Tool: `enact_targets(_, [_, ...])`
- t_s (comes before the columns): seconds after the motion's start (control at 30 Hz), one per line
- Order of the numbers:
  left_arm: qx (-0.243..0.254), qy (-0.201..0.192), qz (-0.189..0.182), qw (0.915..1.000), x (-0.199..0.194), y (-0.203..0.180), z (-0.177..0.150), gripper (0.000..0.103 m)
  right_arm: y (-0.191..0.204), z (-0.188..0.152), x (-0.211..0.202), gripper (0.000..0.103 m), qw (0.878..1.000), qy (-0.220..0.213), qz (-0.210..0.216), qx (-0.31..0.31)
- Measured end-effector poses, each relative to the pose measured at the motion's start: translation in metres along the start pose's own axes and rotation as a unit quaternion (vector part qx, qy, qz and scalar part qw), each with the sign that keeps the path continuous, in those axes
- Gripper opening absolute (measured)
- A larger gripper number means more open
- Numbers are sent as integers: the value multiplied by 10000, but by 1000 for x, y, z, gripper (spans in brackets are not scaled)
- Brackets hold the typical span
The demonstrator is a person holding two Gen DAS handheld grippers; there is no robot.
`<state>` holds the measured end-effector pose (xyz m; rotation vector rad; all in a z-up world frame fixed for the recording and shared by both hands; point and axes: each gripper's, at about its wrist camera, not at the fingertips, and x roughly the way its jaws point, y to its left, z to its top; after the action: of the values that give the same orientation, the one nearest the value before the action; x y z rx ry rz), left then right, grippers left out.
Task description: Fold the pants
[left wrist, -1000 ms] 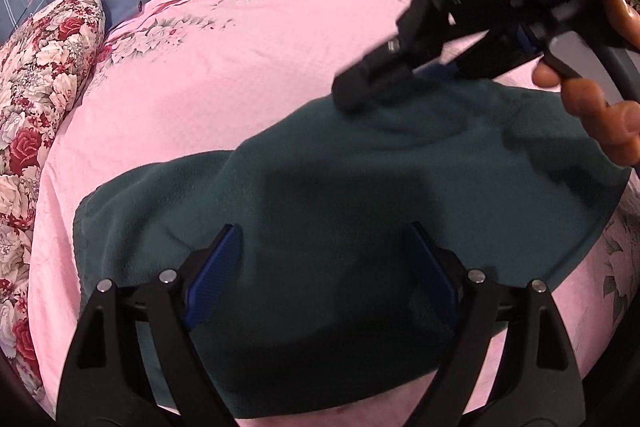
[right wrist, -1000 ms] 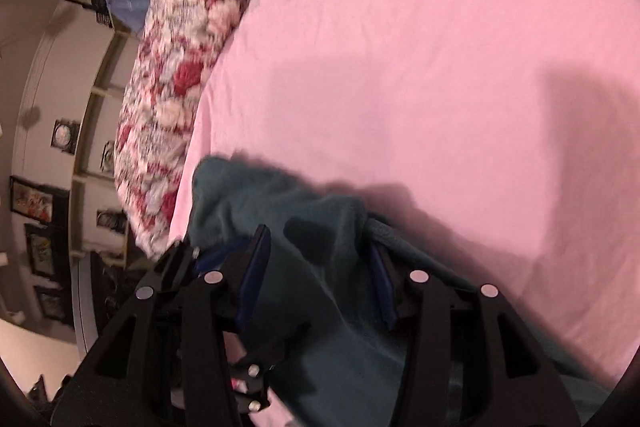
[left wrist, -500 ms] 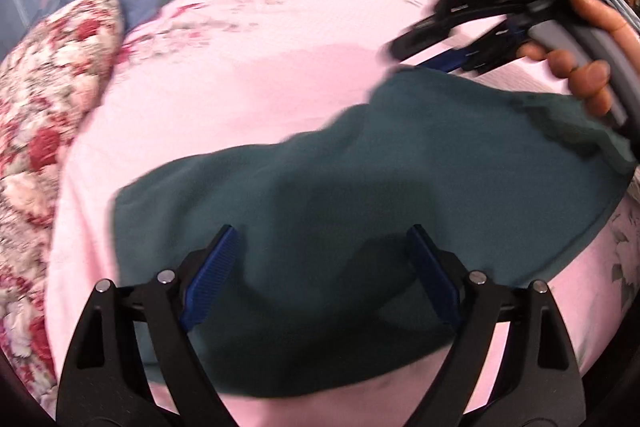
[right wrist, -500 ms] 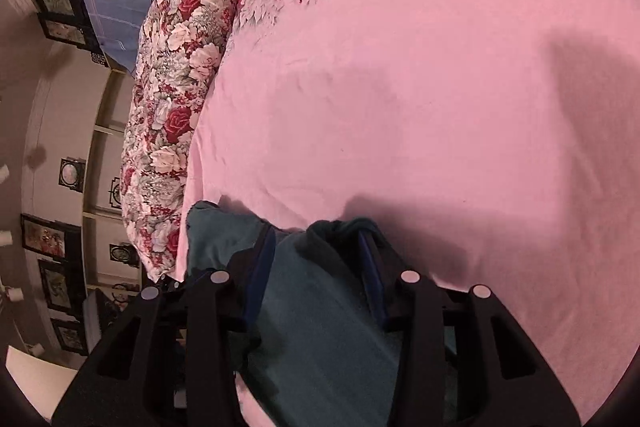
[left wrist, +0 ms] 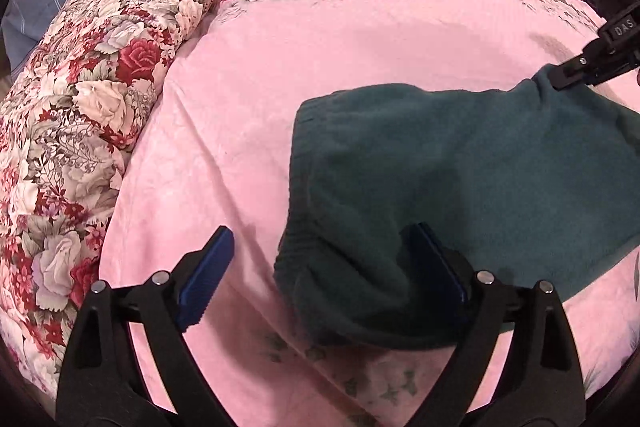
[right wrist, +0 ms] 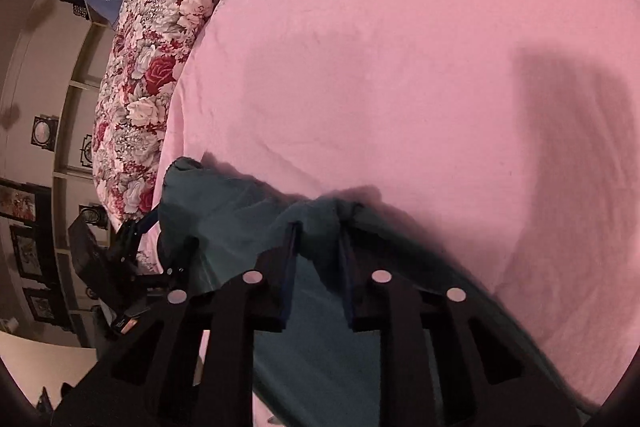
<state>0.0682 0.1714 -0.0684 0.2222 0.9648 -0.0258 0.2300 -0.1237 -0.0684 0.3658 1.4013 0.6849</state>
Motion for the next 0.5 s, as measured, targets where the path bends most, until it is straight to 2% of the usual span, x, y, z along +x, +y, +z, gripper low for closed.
enact_targets(0.1, [43,-23,61,10000,1,-1,2,92,-8,9,-2,8,9989,-299,-359,38])
enact_targets(0.2, [-22,-22,-15,10000,4,2,0,93,-18,9,-2,5,9983,-390,-427,57])
enact_targets(0.3, [-32,-23,19,10000,0,1,2,92,-3,6,-4,12,9977,-350,-540,-201])
enact_targets(0.37, [59,-120,65,9999,-13,-2,5,90,7,5,-23,19,9965,-509,-556,-347])
enact_targets(0.5, [180,-679,-8,9975,-55,-6,22,90,30,-1,-66,21,9914,-956,-556,-706])
